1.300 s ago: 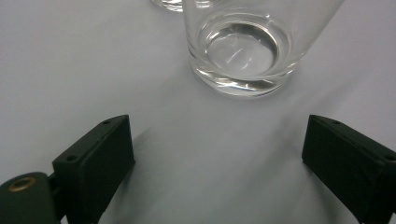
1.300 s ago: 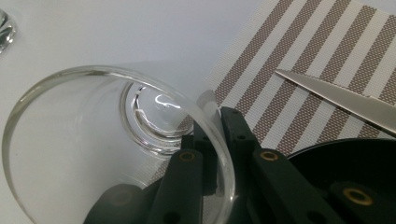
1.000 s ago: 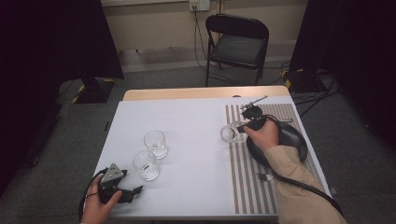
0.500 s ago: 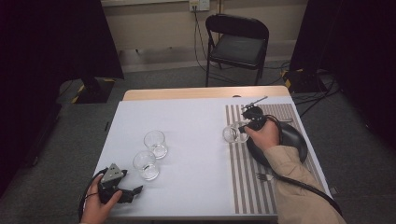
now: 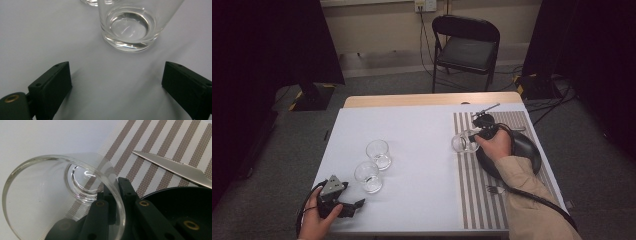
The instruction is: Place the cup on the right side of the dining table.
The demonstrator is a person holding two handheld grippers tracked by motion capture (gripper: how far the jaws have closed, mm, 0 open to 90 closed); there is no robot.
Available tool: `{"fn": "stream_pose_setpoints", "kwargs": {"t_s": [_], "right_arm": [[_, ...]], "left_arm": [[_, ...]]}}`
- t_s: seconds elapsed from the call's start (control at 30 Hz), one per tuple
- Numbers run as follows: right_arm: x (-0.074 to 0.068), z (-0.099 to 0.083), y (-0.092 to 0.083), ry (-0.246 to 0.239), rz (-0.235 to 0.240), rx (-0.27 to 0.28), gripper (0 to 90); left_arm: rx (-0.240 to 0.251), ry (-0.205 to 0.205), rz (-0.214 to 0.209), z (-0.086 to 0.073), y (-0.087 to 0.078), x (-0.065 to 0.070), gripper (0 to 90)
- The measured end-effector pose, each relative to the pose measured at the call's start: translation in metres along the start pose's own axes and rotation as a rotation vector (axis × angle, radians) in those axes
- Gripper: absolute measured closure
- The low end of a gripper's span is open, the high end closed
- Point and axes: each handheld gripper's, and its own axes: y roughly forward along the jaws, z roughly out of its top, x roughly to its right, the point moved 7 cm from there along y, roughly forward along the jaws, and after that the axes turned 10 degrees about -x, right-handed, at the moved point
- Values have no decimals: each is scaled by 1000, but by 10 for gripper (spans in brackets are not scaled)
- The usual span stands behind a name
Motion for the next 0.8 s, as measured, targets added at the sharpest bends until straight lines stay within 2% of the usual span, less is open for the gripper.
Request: {"fn": "stream_pose_setpoints", "kwargs": {"t_s": [0.3, 0.43, 0.8], "right_arm": [[3, 0, 3, -5, -39, -4, 854], [3, -1, 3, 8, -33, 0, 854], [8, -2, 1, 22, -73, 10, 854]], "left_arm": [[0, 1, -1, 0, 0, 0, 81], [0, 0, 0, 0, 0, 0, 81], [0, 0, 0, 0, 0, 0, 81]]}}
